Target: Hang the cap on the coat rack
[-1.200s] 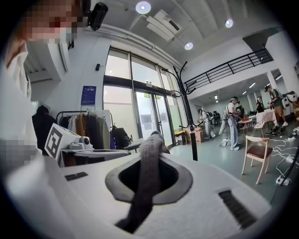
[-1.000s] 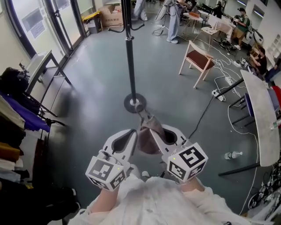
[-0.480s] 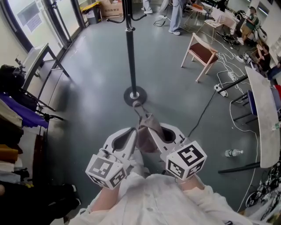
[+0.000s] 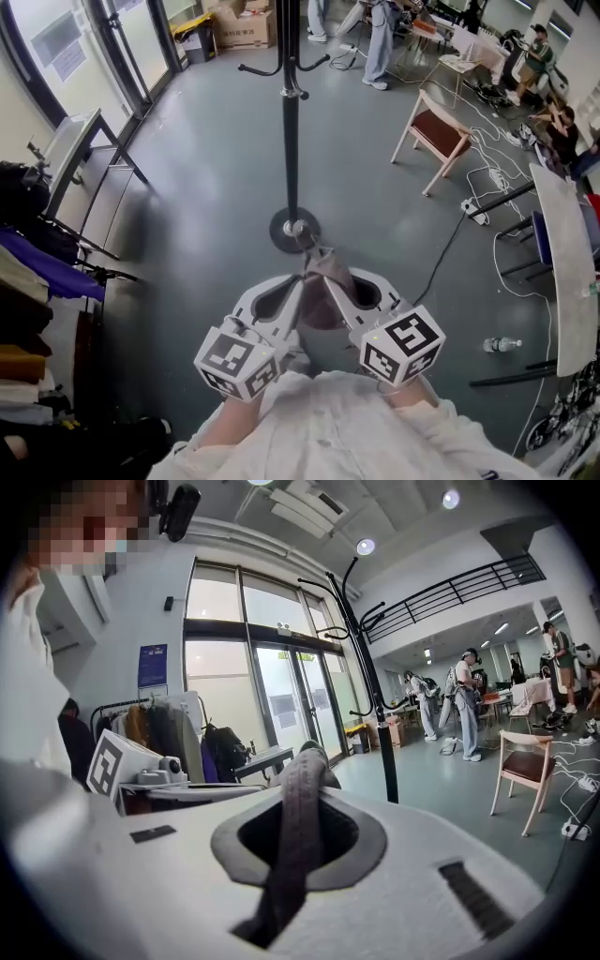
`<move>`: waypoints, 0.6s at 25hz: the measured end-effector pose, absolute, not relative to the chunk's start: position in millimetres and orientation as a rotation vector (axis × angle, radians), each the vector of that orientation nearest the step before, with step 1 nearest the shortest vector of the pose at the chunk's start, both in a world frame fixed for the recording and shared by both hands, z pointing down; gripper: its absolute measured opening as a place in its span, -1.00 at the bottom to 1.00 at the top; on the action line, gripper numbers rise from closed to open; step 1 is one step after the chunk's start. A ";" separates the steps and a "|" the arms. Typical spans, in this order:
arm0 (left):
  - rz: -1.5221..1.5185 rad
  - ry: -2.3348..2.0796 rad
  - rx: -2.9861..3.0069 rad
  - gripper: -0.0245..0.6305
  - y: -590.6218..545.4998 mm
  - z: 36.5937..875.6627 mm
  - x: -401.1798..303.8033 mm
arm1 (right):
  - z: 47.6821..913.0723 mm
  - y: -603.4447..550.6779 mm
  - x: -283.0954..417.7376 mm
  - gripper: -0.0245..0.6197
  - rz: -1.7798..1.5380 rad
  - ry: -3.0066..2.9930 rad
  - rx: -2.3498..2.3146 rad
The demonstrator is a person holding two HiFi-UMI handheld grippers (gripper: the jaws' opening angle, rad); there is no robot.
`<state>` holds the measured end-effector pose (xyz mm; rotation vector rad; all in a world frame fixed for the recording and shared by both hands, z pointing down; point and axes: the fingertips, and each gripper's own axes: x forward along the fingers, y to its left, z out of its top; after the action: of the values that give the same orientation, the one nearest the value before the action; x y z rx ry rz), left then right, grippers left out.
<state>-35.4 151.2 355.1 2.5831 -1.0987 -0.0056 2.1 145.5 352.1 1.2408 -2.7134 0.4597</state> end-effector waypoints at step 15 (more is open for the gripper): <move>-0.014 -0.975 2.653 -0.86 22.3 355.4 -63.2 | 348.0 27.5 -24.6 -0.88 0.435 -2.687 1.395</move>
<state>-63.2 22.3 355.4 2.6534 -0.9751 -0.0140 -24.6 27.5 348.0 1.3953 -2.6866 0.4355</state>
